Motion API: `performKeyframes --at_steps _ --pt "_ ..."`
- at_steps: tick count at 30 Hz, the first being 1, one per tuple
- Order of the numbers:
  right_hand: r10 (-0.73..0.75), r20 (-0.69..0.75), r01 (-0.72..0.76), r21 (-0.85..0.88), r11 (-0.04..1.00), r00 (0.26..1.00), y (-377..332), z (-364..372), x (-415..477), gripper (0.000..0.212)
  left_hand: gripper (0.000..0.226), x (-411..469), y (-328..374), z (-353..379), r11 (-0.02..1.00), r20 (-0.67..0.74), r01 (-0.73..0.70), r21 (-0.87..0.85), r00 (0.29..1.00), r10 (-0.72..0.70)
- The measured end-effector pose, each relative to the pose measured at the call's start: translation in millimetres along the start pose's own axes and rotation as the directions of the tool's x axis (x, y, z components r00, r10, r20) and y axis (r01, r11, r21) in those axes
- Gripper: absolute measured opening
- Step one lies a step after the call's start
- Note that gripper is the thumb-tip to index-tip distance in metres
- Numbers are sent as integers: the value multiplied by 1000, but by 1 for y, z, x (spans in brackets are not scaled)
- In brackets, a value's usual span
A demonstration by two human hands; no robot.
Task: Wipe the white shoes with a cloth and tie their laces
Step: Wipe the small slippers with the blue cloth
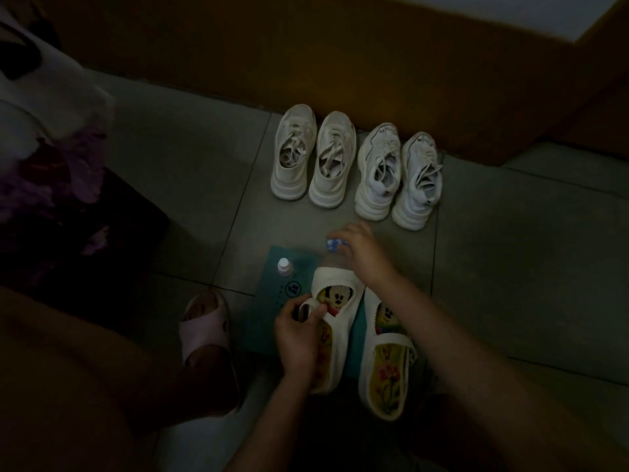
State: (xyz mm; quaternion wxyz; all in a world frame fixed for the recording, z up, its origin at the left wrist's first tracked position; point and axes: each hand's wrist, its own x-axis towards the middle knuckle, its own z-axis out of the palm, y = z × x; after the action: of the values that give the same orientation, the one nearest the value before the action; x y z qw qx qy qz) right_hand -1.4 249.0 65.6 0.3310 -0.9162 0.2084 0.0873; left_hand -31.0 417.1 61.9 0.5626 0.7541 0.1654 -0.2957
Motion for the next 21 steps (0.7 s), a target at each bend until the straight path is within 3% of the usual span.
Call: performKeyframes --at_steps 5,9,12,14,17,19,21 --pt "-26 -110 20 -56 998 994 -1 3 -24 44 20 2 -1 -1 1000 -1 -23 -7 1000 23" --pt "22 -257 -24 -3 1000 966 -8 14 -55 40 18 3 0 -2 999 17 -26 -34 1000 27" --pt "49 -226 -59 -36 998 973 -13 22 -73 39 15 6 -2 -5 999 25 -41 -36 999 42" --pt "127 -204 -97 149 984 971 -16 18 -79 33 14 8 -3 -8 999 33 -47 -26 998 48" --pt "349 -141 -216 560 800 927 -19 -6 -74 24 17 12 -4 -13 999 70 -17 -44 997 20" --pt "436 -215 -214 634 743 874 -13 -22 -62 23 19 16 -7 -17 999 98 9 -53 995 -4" --pt "418 -325 -184 559 808 848 -9 -29 -49 24 24 19 -9 -19 999 112 25 -47 994 -20"
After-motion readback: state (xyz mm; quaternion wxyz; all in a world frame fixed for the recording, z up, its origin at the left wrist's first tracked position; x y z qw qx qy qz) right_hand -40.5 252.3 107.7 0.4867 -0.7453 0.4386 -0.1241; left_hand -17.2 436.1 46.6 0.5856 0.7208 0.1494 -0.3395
